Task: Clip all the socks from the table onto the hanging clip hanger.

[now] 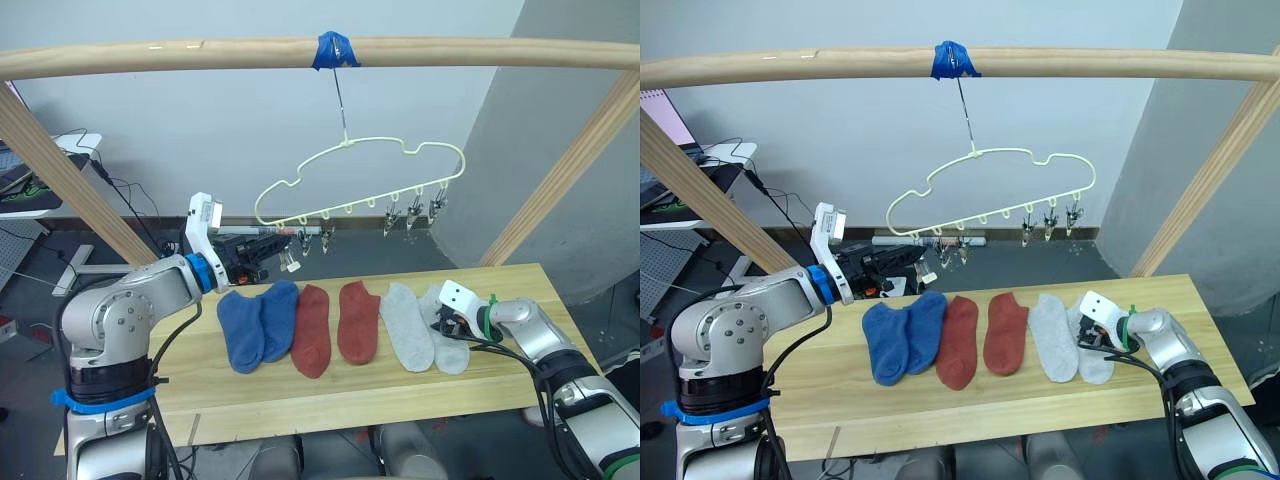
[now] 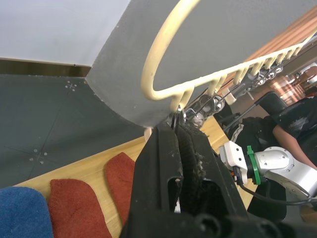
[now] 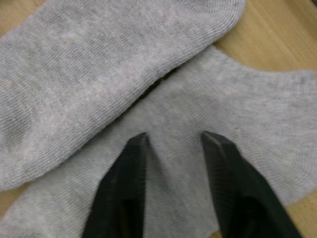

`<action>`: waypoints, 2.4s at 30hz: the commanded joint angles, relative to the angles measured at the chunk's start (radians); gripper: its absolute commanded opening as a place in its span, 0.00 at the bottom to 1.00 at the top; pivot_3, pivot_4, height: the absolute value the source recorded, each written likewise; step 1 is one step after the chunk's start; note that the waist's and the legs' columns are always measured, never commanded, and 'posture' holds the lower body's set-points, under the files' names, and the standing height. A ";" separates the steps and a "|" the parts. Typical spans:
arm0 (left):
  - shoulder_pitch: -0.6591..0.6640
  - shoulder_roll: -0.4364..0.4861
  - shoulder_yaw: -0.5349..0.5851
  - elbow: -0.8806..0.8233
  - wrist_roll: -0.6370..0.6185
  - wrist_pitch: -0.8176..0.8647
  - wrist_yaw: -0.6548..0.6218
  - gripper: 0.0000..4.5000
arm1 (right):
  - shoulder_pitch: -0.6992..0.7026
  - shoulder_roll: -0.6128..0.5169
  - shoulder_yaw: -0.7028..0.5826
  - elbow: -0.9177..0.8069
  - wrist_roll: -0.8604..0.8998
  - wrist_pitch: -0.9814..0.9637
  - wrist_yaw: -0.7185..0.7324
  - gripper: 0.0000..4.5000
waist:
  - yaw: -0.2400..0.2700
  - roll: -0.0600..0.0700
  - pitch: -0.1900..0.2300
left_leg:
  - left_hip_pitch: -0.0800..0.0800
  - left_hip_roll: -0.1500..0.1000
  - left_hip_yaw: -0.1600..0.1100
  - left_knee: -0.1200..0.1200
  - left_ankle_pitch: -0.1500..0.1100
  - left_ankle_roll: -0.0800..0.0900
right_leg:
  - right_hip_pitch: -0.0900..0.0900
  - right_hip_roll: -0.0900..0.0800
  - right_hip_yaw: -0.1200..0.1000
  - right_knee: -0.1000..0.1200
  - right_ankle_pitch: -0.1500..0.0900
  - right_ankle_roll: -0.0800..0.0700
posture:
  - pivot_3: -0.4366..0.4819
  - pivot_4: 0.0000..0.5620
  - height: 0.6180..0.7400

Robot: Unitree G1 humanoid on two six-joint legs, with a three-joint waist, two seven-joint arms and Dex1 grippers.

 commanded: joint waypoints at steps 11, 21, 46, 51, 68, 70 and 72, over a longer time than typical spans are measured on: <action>0.021 0.003 -0.026 -0.015 0.009 -0.042 0.003 0.00 | 0.122 -0.035 -0.087 -0.194 0.042 0.078 0.033 0.01 | 0.001 0.000 0.000 | 0.000 0.000 0.000 0.000 0.000 0.000 | 0.000 0.000 0.000 0.000 0.000 0.000 | 0.37 0.27 1.00; 0.034 -0.002 -0.037 -0.020 0.015 -0.072 0.008 0.00 | 0.296 -0.141 -0.120 -0.579 0.098 0.254 0.101 0.01 | 0.002 0.000 0.000 | 0.000 0.000 0.000 0.000 0.000 0.000 | 0.000 0.000 0.000 0.000 0.000 0.000 | 0.36 0.26 1.00; 0.023 0.027 -0.050 0.001 0.029 -0.094 -0.005 0.00 | 0.153 -0.064 -0.068 -0.297 0.056 0.217 0.049 1.00 | 0.002 0.000 0.000 | 0.000 0.000 0.001 0.000 0.000 0.000 | -0.001 0.000 0.001 0.001 0.000 0.000 | 0.37 0.28 1.00; 0.032 0.019 -0.051 -0.012 0.024 -0.094 0.006 0.00 | 0.141 -0.039 -0.066 -0.248 0.054 0.229 0.047 1.00 | 0.002 0.000 0.000 | 0.000 0.000 0.000 0.001 0.000 0.000 | -0.001 0.000 0.000 0.001 0.000 0.000 | 0.38 0.28 1.00; 0.022 0.017 -0.048 -0.004 0.026 -0.105 0.013 0.00 | 0.158 -0.034 -0.092 -0.200 0.052 0.172 0.035 0.32 | 0.004 -0.001 -0.001 | 0.001 0.000 0.000 0.001 0.000 0.000 | 0.001 0.000 0.000 0.001 0.000 0.000 | 0.38 0.28 1.00; 0.019 0.017 -0.050 0.000 0.028 -0.107 0.012 0.00 | 0.166 -0.037 -0.100 -0.216 0.054 0.175 0.034 0.18 | 0.004 -0.001 -0.001 | 0.001 0.000 0.000 0.001 0.000 0.000 | 0.001 0.000 0.000 0.001 0.000 0.000 | 0.38 0.28 1.00; 0.018 0.016 -0.050 0.002 0.028 -0.109 0.012 0.00 | 0.196 -0.055 -0.130 -0.285 0.069 0.181 0.031 0.03 | 0.006 -0.001 -0.001 | 0.001 0.000 0.000 0.001 0.000 0.000 | 0.001 0.000 0.000 0.001 0.000 0.000 | 0.38 0.28 1.00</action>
